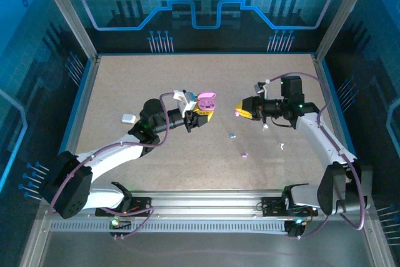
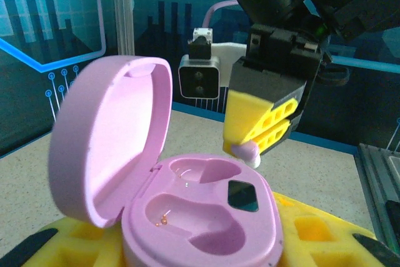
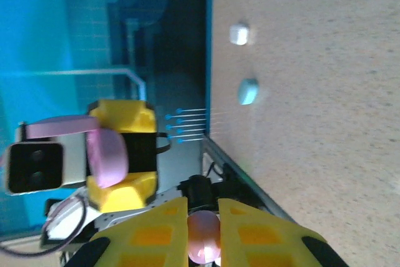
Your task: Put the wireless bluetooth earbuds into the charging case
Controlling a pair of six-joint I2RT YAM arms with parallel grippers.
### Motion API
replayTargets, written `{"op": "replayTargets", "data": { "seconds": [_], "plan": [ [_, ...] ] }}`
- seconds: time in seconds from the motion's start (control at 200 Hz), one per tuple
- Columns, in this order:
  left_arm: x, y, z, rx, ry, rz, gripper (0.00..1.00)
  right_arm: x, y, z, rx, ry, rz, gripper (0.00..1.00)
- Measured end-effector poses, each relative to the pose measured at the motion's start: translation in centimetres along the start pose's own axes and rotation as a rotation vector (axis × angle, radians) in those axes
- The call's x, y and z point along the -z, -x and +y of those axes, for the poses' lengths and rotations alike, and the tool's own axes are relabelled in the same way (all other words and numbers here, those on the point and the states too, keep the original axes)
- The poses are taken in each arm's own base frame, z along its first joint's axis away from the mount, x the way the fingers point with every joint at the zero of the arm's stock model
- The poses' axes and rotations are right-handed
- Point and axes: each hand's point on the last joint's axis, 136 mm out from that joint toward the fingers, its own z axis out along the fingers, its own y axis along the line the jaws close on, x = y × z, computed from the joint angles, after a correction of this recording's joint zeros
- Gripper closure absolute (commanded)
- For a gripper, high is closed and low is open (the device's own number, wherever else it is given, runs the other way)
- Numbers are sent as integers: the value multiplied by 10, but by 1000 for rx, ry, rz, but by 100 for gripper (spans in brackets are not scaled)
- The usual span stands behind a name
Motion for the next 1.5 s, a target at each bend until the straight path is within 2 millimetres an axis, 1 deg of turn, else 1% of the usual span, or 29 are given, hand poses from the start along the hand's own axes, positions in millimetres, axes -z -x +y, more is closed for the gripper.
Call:
{"op": "replayTargets", "data": {
  "seconds": [0.245,0.47,0.605,0.725,0.9,1.166,1.501],
  "plan": [
    [0,2,0,-5,-1,-9,69,1,-2,25,3,108,57,85],
    [-1,0,1,-4,-1,-6,69,0,4,50,22,170,110,85],
    [-2,-1,0,-3,-4,-4,69,-8,6,63,41,185,148,85],
    [-2,0,0,-4,-9,-7,69,-17,2,74,64,179,179,85],
    [-2,7,-2,-25,-21,-40,69,-23,-1,96,193,147,158,85],
    [-5,9,-4,-38,-42,-59,69,-42,-11,92,281,85,146,86],
    [-6,8,-4,-33,-42,-59,69,-48,-8,90,314,49,113,86]
  ]
}}
